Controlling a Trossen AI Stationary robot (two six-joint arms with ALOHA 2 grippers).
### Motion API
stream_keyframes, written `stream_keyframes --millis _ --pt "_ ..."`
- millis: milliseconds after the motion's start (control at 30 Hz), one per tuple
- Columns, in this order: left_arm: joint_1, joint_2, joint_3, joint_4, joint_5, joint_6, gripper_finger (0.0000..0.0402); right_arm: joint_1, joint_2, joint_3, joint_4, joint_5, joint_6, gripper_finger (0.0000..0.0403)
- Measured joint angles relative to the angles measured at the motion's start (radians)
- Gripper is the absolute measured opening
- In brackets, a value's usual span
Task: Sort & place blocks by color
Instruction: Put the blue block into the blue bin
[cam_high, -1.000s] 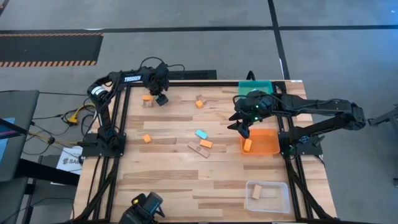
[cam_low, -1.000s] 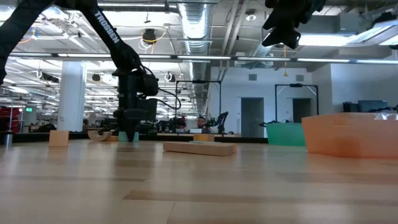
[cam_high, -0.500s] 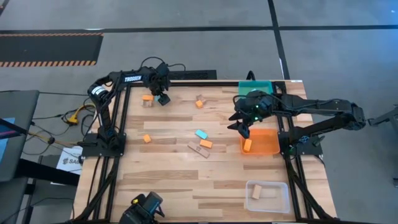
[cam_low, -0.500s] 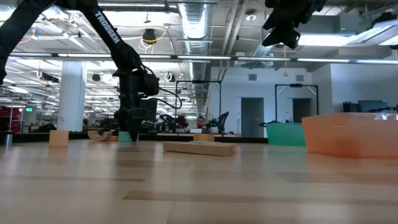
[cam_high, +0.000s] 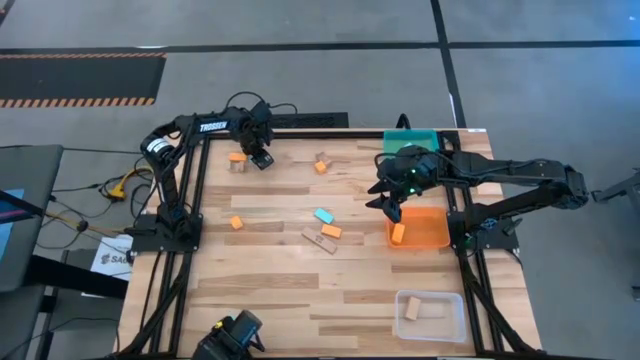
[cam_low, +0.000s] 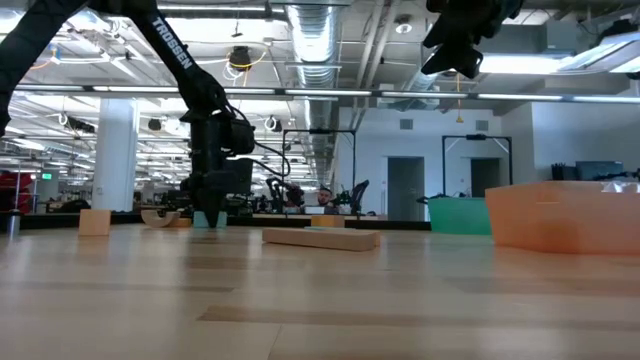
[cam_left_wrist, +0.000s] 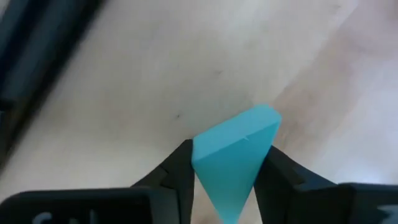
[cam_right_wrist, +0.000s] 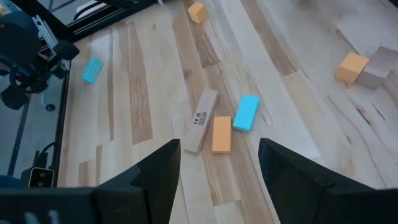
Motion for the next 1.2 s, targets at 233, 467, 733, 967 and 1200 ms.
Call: stream_keyframes --millis 233,467,733,967,1200 --pt "-0.036 -0.003 -0.001 -0.068 0.207 -0.045 0.0098 0.001 0.0 0.0 0.0 -0.041 0.001 0.024" --pt "-0.173 -0.069 -0.001 0.007 0.303 -0.179 0.0098 0.001 -0.04 0.0 -0.043 -0.054 0.009 0.024" --pt "-0.408 -0.092 0.085 0.309 0.307 -0.384 0.0098 0.0 -0.132 0.0 -0.042 -0.012 0.011 0.024" --pt "-0.502 0.046 0.288 0.563 0.234 -0.525 0.0099 0.0 -0.171 0.0 -0.009 0.009 0.011 0.024" --pt "-0.505 0.339 0.699 0.578 0.18 -0.574 0.0099 0.0 -0.172 0.0 -0.008 0.01 -0.005 0.024"
